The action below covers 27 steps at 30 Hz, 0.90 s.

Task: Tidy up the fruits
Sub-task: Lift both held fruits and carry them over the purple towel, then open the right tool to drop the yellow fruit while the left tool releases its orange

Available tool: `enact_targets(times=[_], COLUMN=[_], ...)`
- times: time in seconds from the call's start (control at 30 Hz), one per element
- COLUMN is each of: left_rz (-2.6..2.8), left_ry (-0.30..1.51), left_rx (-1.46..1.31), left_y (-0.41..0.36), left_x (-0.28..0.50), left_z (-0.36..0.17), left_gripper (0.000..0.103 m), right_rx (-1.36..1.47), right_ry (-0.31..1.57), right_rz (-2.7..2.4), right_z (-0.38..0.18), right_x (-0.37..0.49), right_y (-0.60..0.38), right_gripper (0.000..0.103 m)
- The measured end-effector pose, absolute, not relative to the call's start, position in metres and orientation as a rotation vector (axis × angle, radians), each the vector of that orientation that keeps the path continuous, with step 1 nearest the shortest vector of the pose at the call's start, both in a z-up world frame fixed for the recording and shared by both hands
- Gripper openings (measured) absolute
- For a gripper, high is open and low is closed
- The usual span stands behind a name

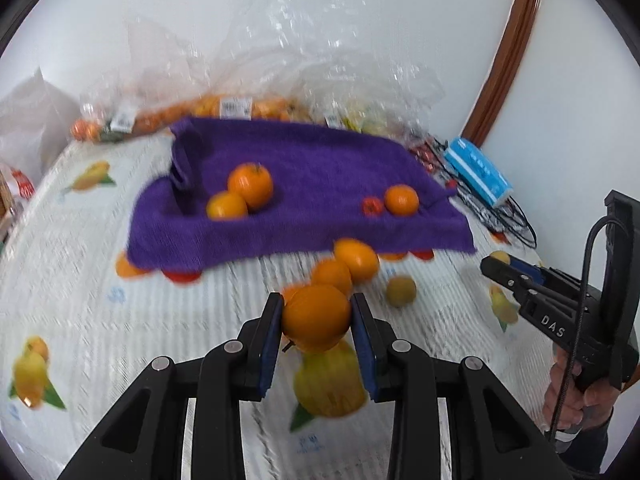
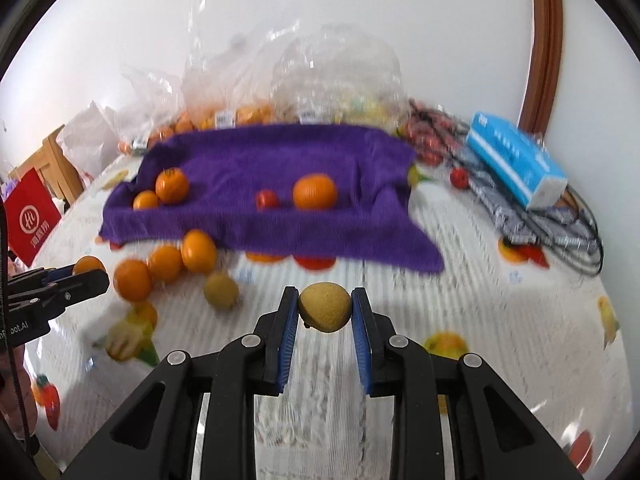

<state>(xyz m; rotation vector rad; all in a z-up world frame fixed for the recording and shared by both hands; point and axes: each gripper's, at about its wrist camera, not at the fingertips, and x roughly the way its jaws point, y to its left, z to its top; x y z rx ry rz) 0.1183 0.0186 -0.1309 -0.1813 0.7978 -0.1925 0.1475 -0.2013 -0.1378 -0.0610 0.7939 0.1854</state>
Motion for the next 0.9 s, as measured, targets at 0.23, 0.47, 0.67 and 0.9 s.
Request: enact_targets(times=[0.23, 0.47, 0.67, 0.9], left_rz=[-0.134, -0.093, -0.06, -0.042], left_ry=[0.73, 0.674, 0.646, 0.629], left_rx=[-0.17, -0.181, -0.183, -0.172], left_y=[0.035, 0.044, 0.047, 0.048], left_x=[0.149, 0.184, 0.215, 0.235], left_z=[-0.103, -0.086, -0.08, -0.095], left_gripper=[0.032, 0.032, 0.032, 0.032], right_rx=[-0.04, -0.034, -0.042, -0.029], right_ry=[0.74, 0.695, 0.671, 0.677], right_rz=[0.184, 0.204, 0.209, 0.206], right_z=[-0.109, -0.089, -0.076, -0.085], right_x=[0.179, 0.212, 0.242, 0.27], right_y=[-0.196, -0.183, -0.174, -0.181], right_gripper=[0.027, 0.027, 0.027, 0.027])
